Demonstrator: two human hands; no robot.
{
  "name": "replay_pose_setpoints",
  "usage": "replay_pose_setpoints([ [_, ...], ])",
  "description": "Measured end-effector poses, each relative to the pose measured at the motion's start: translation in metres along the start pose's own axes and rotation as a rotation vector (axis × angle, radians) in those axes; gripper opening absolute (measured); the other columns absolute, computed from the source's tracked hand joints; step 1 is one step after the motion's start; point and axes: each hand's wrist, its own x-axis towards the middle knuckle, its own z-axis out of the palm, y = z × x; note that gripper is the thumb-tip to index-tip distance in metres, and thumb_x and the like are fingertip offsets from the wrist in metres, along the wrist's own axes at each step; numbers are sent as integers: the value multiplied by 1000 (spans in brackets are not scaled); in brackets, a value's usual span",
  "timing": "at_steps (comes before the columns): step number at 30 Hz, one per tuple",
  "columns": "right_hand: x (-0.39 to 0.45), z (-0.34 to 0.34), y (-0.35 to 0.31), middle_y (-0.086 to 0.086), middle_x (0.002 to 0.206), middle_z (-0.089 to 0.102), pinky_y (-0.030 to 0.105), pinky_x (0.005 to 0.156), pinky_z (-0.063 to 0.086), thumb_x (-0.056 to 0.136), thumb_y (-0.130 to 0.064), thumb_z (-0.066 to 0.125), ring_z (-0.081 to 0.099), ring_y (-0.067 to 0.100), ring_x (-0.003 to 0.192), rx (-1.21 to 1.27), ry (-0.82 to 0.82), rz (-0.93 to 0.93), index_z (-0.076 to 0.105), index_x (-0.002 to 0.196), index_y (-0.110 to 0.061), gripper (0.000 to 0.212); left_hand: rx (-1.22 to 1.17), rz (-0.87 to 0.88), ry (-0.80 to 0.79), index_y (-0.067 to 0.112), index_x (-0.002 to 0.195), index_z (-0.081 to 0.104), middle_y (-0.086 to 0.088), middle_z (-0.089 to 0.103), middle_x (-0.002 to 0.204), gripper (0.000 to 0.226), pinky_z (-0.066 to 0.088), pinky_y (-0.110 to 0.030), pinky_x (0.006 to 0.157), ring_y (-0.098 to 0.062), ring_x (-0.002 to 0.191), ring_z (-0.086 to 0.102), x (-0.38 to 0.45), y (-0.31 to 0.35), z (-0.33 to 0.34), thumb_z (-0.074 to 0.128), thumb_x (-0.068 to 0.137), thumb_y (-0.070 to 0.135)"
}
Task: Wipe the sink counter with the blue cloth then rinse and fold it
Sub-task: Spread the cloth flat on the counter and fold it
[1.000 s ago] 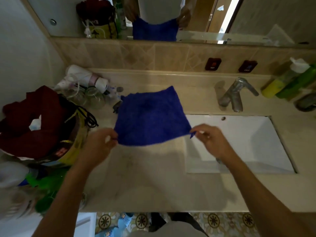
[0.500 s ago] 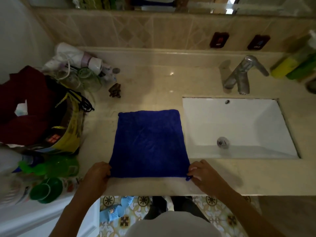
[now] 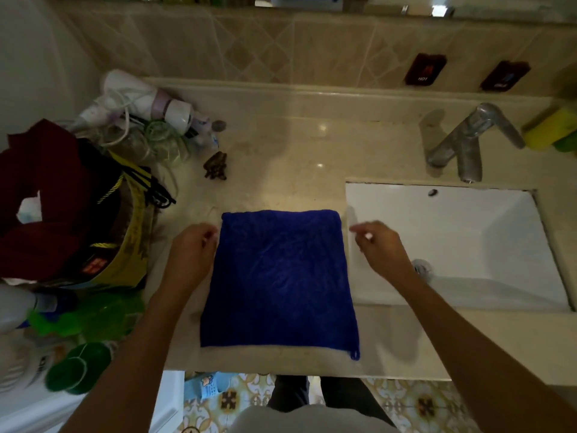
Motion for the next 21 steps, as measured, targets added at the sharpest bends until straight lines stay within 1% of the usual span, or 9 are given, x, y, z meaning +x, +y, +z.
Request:
replay_pose_setpoints([
  [3, 56, 5, -24, 16, 126, 59, 26, 92, 44, 99, -5, 55, 61, 30, 111, -89, -48, -15, 63, 129, -8, 31, -19, -43, -23, 5, 117, 64, -11, 62, 104, 23, 43, -30, 76, -19, 88, 56, 60, 3, 12, 52, 97, 10],
  [5, 79, 10, -30, 19, 126, 55, 35, 94, 49, 97, -6, 57, 59, 34, 111, -161, -126, -14, 59, 131, -8, 34, -8, -45, -132, 6, 107, 67, -5, 59, 99, 18, 47, -33, 71, -25, 86, 60, 81, 1, 17, 57, 92, 6],
  [7, 90, 12, -31, 16, 120, 55, 40, 89, 52, 94, -6, 61, 59, 31, 103, -220, -214, 3, 57, 125, -7, 31, 60, 1, -215, 9, 89, 65, -7, 54, 97, 4, 48, -36, 67, -27, 81, 59, 90, -2, 21, 65, 86, 6],
  [9, 96, 14, -30, 14, 109, 61, 36, 79, 51, 92, -3, 61, 60, 28, 95, -247, -269, -3, 59, 113, -5, 21, 123, 14, -254, 13, 81, 61, -6, 50, 97, 10, 44, -33, 69, -23, 80, 55, 93, -2, 21, 70, 85, 9],
  [11, 99, 13, -31, 14, 101, 65, 32, 73, 46, 93, -1, 59, 63, 27, 91, -283, -291, -19, 63, 103, -3, 11, 105, 1, -287, 16, 78, 59, -3, 55, 89, 15, 42, -32, 68, -23, 80, 57, 96, -4, 18, 71, 85, 10],
  [14, 102, 11, -30, 9, 92, 61, 31, 72, 44, 94, -2, 56, 60, 26, 87, -254, -247, 19, 64, 98, -2, 9, 55, -4, -388, 18, 87, 59, 0, 62, 84, 20, 45, -29, 65, -17, 78, 60, 98, -7, 8, 76, 80, 10],
  [17, 100, 11, -25, 12, 94, 63, 32, 73, 47, 94, -2, 57, 58, 23, 84, -192, -174, 46, 64, 94, -3, 7, 50, 3, -467, 13, 93, 64, 2, 64, 86, 24, 46, -24, 67, -13, 80, 61, 101, -13, 1, 80, 76, 8],
  [19, 99, 12, -22, 14, 97, 65, 33, 74, 49, 94, -2, 59, 58, 23, 84, -171, -133, 44, 64, 93, -2, 5, 50, -26, -476, 14, 89, 66, 2, 63, 84, 15, 43, -21, 65, -13, 80, 61, 106, -16, -3, 77, 80, 8],
  [21, 100, 11, -20, 14, 97, 65, 35, 75, 52, 94, -2, 59, 59, 23, 84, -136, -92, 58, 64, 95, -2, 5, 109, -27, -440, 18, 82, 65, 1, 62, 83, 9, 43, -27, 69, -20, 84, 61, 114, -17, -5, 71, 85, 12],
])
